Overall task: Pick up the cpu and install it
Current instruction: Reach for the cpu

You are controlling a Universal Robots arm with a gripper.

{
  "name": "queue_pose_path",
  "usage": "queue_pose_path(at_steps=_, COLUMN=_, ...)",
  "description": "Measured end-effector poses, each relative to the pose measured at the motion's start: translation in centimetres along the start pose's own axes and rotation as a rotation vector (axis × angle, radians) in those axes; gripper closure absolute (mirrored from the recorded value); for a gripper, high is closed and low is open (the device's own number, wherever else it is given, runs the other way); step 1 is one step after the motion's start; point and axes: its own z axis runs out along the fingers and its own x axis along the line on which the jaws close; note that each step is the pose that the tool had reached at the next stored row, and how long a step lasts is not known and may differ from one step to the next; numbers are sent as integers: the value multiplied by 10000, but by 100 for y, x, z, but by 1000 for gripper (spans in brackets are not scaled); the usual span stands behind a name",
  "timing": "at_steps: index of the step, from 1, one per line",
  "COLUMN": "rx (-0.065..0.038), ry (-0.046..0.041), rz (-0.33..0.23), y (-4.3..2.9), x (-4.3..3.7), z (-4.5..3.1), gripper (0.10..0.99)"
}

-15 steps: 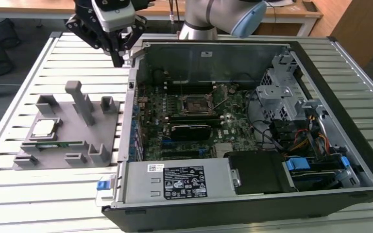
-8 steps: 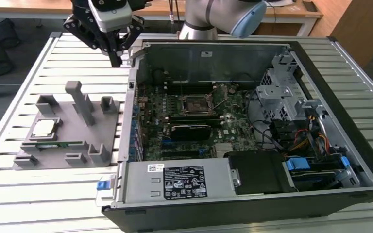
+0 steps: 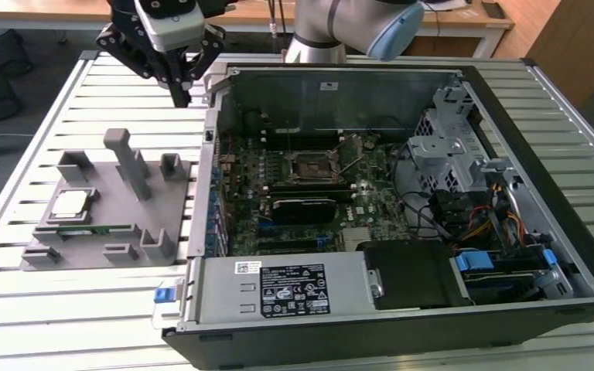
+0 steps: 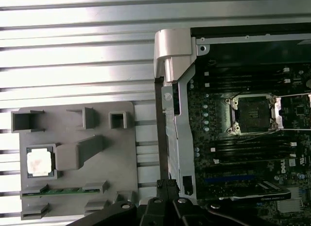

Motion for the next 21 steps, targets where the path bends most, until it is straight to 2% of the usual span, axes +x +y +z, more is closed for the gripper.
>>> queue_pose_path(at_steps=21, rx=0, ry=4, rz=0, y=-11, x=131, z=14, gripper=980)
